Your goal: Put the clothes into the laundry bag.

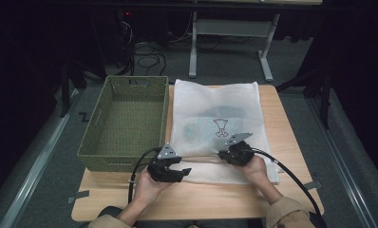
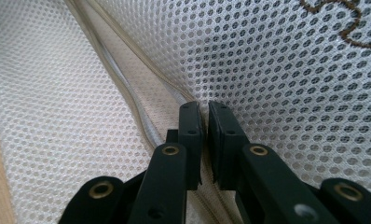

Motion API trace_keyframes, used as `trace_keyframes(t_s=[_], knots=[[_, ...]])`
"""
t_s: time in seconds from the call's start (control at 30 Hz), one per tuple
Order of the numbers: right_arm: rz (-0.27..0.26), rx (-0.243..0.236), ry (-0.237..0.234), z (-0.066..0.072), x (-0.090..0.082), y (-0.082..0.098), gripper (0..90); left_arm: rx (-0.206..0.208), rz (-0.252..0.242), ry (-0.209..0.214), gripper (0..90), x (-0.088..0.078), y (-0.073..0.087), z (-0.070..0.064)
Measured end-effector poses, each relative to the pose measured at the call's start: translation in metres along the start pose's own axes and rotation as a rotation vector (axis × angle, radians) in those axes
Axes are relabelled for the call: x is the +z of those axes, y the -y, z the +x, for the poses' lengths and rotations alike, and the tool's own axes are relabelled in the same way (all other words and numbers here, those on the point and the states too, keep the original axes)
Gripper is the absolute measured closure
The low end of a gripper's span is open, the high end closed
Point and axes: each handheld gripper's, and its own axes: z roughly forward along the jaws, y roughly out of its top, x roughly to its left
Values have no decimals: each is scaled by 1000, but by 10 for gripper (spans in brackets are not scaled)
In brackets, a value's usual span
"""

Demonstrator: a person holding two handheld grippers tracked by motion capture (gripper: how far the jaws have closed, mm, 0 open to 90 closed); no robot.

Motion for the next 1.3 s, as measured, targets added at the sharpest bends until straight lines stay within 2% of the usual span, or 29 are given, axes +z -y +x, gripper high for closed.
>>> trace_keyframes(t_s=[0.23, 0.3, 0.4, 0.67, 0.8, 1.3], knots=[[25, 19, -4, -1, 5, 2, 838, 8, 4, -12, 414, 2, 0, 0], [29, 7, -6, -2, 7, 2, 838, 8, 8, -13, 413, 4, 0, 0], [33, 23, -13, -2, 7, 2, 833, 9, 14, -14, 413, 6, 0, 0], [28, 20, -7, 0, 8, 2, 769, 9, 15, -16, 412, 8, -1, 0], [25, 16, -15, 2, 5, 1, 741, 17, 31, -11, 411, 11, -1, -1], [-14, -8, -34, 9, -14, -2, 717, 19, 27, -11, 411, 12, -1, -2]])
